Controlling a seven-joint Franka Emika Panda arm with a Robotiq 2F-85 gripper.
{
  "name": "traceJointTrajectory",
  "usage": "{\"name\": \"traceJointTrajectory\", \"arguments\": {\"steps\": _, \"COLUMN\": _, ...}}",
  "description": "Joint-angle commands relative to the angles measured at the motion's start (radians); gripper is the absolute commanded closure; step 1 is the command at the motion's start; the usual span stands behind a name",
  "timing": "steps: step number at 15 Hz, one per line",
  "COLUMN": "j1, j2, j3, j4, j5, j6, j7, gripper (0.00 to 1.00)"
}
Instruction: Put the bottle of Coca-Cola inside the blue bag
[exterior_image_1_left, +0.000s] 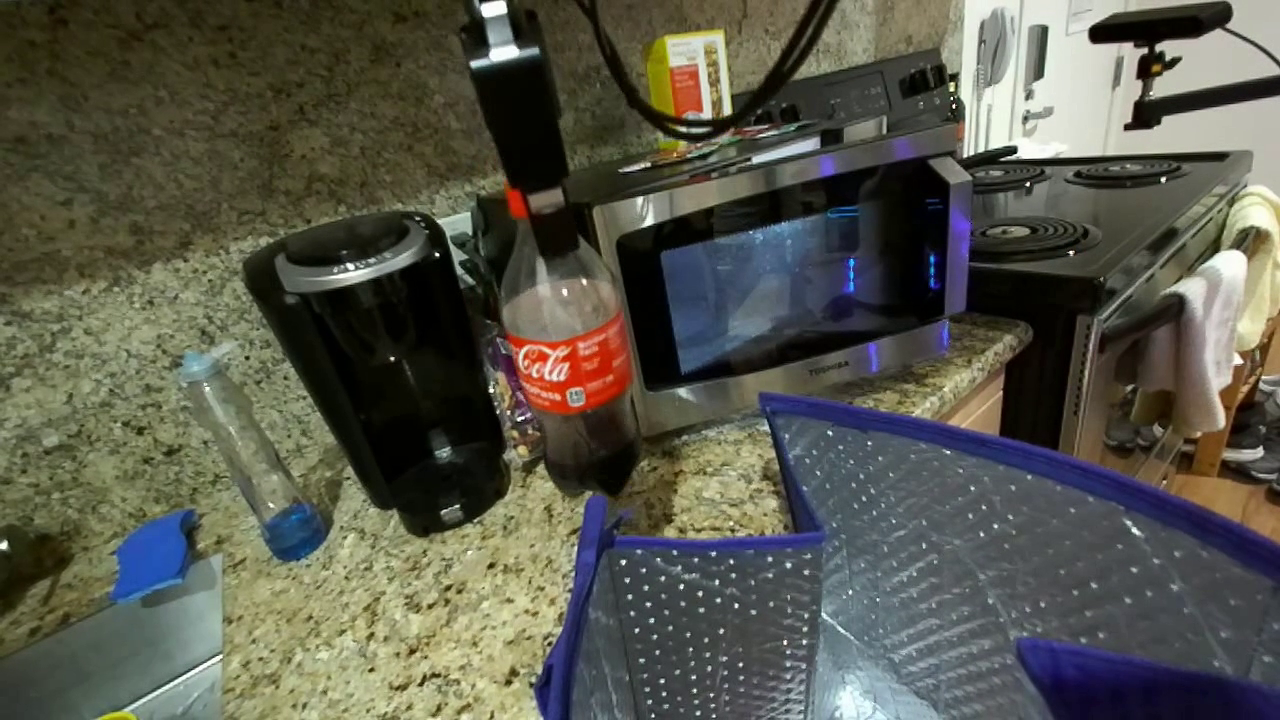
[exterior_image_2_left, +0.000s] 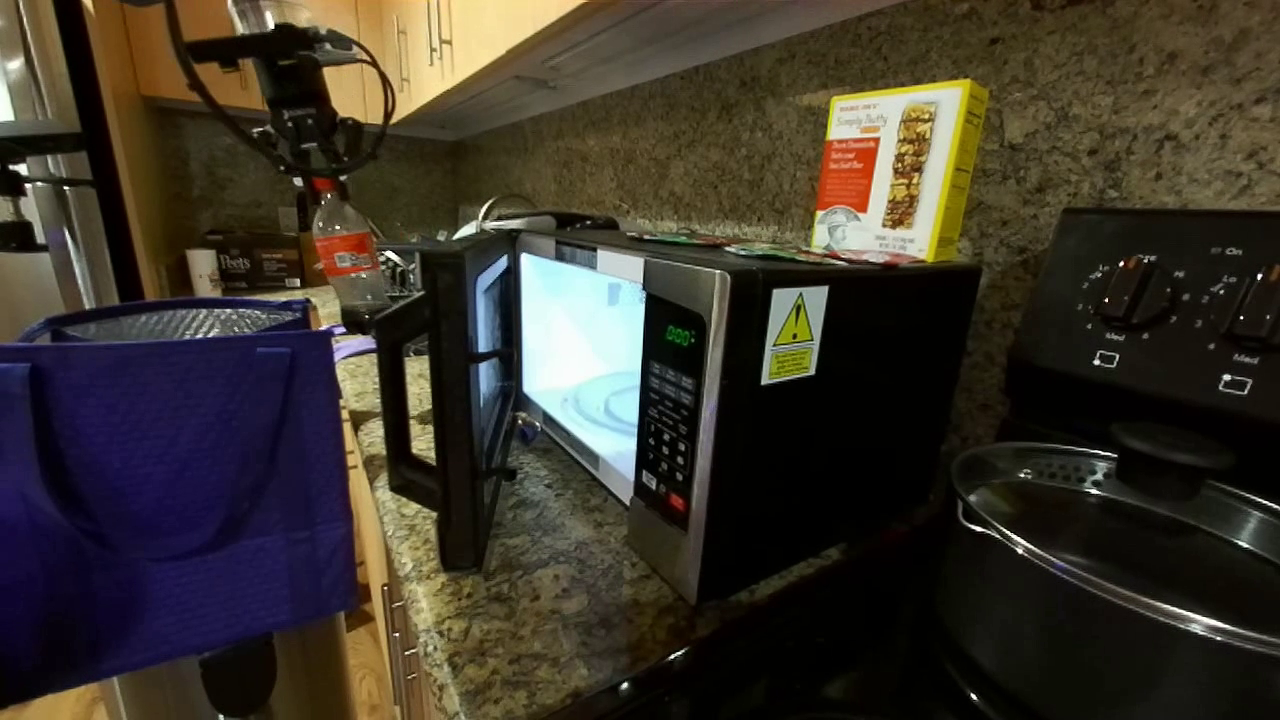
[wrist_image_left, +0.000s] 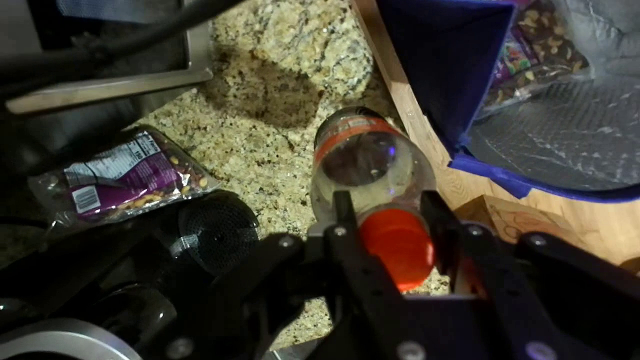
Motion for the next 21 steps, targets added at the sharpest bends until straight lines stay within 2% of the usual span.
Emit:
{"name": "traceJointTrajectory", "arguments": {"steps": 1, "j1": 0.025, "j2": -0.163, "j3": 0.003, "j4": -0.248, "j5": 0.006, "j6": 0.129, "j7": 0.249, "gripper": 0.88}}
{"name": "traceJointTrajectory", "arguments": {"steps": 5, "j1": 0.068, "j2": -0.322, "j3": 0.003, "j4": -0.452, "j5": -0.050, "j6": 0.187, "j7": 0.510, "gripper": 0.88}}
{"name": "traceJointTrajectory", "arguments": {"steps": 6, "j1": 0.027, "j2": -0.367, "j3": 0.060, "j4": -0.495, "j5": -0.077, "j6": 0.173, "j7": 0.555, "gripper": 0.88}}
{"name": "traceJointTrajectory", "arguments": {"steps": 9, "j1": -0.004, "j2": -0.515, "j3": 0.121, "j4": -0.611, "j5": -0.094, "j6": 0.095, "j7": 0.605, "gripper": 0.88}}
{"name": "traceJointTrajectory", "arguments": {"steps": 12, "j1": -0.044, "j2": -0.655, "j3": 0.182, "j4": -0.646, "j5": -0.039, "j6": -0.064, "j7": 0.519, "gripper": 0.88}}
{"name": "traceJointTrajectory", "arguments": {"steps": 15, "j1": -0.078, "j2": -0.716, "j3": 0.218, "j4": -0.595, "j5": -0.037, "j6": -0.211, "j7": 0.387, "gripper": 0.88}}
{"name": "traceJointTrajectory", "arguments": {"steps": 18, "j1": -0.100, "j2": -0.709, "j3": 0.187, "j4": -0.586, "j5": -0.046, "j6": -0.157, "j7": 0.166, "gripper": 0.88}}
{"name": "traceJointTrajectory", "arguments": {"steps": 21, "j1": -0.131, "j2": -0.630, "j3": 0.156, "j4": -0.562, "j5": -0.045, "j6": -0.064, "j7": -0.022, "gripper": 0.88}}
